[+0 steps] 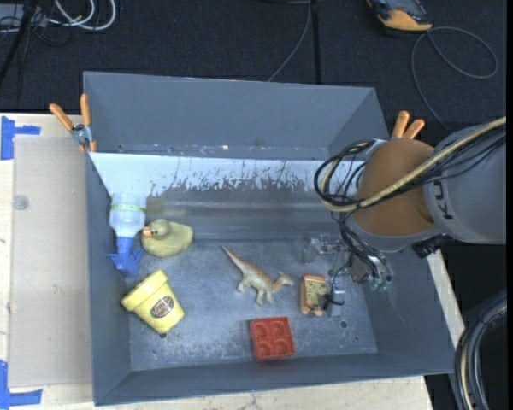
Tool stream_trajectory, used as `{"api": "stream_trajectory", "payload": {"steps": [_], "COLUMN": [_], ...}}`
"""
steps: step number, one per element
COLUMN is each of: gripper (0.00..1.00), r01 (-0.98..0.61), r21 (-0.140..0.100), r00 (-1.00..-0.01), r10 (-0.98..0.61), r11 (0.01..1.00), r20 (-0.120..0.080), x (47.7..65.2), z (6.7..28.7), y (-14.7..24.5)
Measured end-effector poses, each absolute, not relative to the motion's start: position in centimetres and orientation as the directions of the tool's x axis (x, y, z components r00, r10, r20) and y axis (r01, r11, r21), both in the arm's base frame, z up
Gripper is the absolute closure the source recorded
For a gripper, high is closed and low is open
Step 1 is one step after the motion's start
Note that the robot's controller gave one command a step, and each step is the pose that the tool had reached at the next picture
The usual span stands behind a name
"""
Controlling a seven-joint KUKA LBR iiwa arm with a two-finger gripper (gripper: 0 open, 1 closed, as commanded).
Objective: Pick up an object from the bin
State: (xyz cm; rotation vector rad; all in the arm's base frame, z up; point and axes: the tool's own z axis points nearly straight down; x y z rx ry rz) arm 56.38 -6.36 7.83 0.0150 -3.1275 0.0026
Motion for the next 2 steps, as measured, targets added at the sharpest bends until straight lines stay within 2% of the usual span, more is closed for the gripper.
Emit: {"api": "stream_trajectory", "payload": {"steps": [1,2], "gripper": [0.00,1.00], "r01": [-0.004,-0.013], "r21": [0.000,0.001], "r00": [-1.000,-1.000], "r10": [-0.004,-0.013], "r11": [1.000,1.000], "r20": [0.010,0.007], "x": [56.9,53.1], "z": [7.5,7.4], "y": [-5.8,-7.4]}}
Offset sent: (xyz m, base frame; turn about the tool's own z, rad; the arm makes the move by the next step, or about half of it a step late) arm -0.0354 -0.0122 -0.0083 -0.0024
